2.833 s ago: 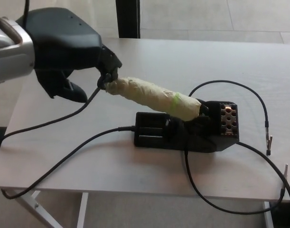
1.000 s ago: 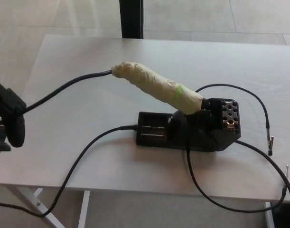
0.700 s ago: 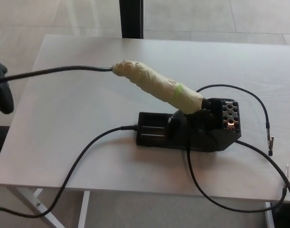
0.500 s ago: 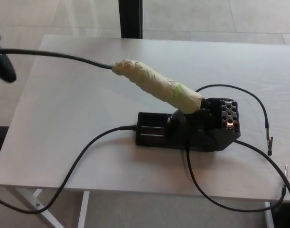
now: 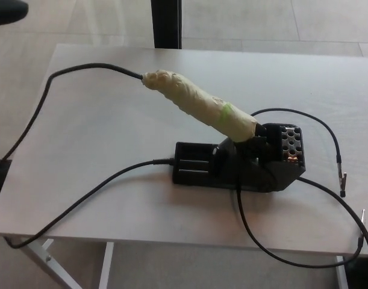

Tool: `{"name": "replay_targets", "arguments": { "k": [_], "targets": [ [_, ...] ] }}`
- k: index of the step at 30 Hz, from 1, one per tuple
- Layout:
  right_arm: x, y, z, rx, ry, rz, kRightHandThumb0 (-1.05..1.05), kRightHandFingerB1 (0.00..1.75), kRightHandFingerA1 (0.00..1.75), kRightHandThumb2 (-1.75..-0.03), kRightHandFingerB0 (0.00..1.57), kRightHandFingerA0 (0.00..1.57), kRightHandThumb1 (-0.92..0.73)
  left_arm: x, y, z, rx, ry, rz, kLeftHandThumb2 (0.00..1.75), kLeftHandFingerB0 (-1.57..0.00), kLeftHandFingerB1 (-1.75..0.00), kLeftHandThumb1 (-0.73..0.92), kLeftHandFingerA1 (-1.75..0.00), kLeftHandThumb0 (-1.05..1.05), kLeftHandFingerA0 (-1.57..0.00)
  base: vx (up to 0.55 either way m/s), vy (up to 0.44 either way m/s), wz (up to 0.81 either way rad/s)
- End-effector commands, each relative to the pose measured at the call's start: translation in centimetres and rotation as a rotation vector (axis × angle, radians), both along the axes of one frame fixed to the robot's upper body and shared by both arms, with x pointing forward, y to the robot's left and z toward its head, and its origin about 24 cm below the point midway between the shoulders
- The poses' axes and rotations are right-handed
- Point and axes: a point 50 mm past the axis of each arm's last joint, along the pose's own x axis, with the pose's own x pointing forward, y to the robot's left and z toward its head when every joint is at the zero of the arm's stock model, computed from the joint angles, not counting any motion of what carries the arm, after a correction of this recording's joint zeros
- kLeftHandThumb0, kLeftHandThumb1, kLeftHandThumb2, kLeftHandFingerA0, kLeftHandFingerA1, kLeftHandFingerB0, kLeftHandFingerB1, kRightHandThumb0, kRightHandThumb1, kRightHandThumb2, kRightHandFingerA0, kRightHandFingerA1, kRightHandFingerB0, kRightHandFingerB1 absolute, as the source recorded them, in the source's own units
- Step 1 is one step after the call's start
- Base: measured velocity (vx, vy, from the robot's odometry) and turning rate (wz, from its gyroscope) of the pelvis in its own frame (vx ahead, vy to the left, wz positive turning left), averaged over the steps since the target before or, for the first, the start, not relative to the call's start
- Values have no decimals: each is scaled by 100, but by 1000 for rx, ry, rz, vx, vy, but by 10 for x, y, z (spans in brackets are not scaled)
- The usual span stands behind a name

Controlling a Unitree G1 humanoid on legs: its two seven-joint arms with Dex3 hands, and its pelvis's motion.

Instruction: Use the left hand of the robot to grab the soldering gun kept on the middle of the table and pull it out of its base and keep it on the left side of the base

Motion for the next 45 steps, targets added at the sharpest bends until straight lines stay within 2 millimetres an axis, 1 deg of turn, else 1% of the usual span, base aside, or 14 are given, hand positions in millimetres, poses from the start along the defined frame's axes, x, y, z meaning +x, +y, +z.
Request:
{"name": "replay_targets", "arguments": {
  "k": [1, 3, 4, 11, 18, 19, 20, 21, 22, 37, 38, 39, 40, 45],
  "targets": [
    [-1, -4, 6, -11, -19, -1, -105, 159, 141, -93, 0, 80, -44, 6, -19, 8, -106, 51, -10, 107, -11, -5, 61, -12, -102, 0, 0, 0, 0],
    [-1, -4, 6, -11, -19, -1, -105, 159, 141, -93, 0, 80, -44, 9, -30, 11, -82, 47, -6, 68, 0, -22, 77, 0, -105, 0, 0, 0, 0],
    [-1, -4, 6, -11, -17, 4, -105, 155, 146, -87, 0, 75, -46, 11, -35, 12, -69, 45, -1, 105, -12, -16, 60, -9, -98, 0, 0, 0, 0],
    [0, -5, 6, 2, -28, -18, -105, 165, 153, -90, 0, 67, -41, 30, -99, -4, 22, 11, -109, 103, -15, -8, 64, -6, -99, 0, 0, 0, 0],
    [1, -5, 7, -4, -35, -2, -105, 170, 142, -99, 0, 89, -37, 44, -153, -43, 246, -63, -191, 62, -8, -31, 70, -29, -87, 0, 0, 0, 0],
    [3, -5, 8, 0, -41, -1, -105, 170, 148, -95, 0, 80, -41, 45, -166, -51, 390, -191, -196, 100, -11, -41, 54, -30, -91, -2, 0, 0, 0],
    [5, -4, 7, -3, -34, -4, -105, 107, 134, -124, 10, 89, -33, 43, -177, -57, 561, -284, -217, 99, -11, -41, 53, -24, -88, -2, 0, 0, 0],
    [6, -4, 7, -5, -32, 2, -105, 167, 140, -102, 0, 79, -37, 44, -181, -61, 605, -327, -228, 97, -13, -41, 54, -23, -91, -5, 0, 0, 0],
    [6, -4, 8, -11, -29, 9, -105, 163, 139, -88, 1, 90, -45, 42, -190, -67, 729, -442, -277, 102, -14, -39, 62, -21, -99, -4, 0, 0, 0],
    [14, -5, 12, -26, -44, 24, -105, 163, 145, -88, 3, 81, -46, 40, -190, -83, 1060, -727, -332, 96, -16, -47, 54, -27, -82, -2, 0, 0, 0],
    [15, -5, 13, -24, -46, 25, -105, 162, 147, -88, 3, 73, -46, 41, -190, -84, 1066, -751, -332, 59, -27, -36, 68, -42, -81, 0, 0, 0, 0],
    [15, -5, 13, -24, -50, 26, -105, 167, 147, -92, 1, 72, -46, 42, -188, -86, 1085, -795, -336, 95, -21, -47, 59, -30, -92, -5, 0, 0, 0],
    [15, -5, 14, -24, -53, 25, -105, 165, 148, -90, 3, 71, -45, 43, -188, -87, 1102, -814, -337, 61, -28, -36, 70, -41, -81, -2, 0, 0, 0],
    [19, -6, 16, -35, -66, 29, -105, 164, 145, -91, 6, 81, -45, 46, -190, -87, 1119, -872, -330, 93, -22, -47, 54, -42, -80, -4, 0, 0, 0]
  ]
}}
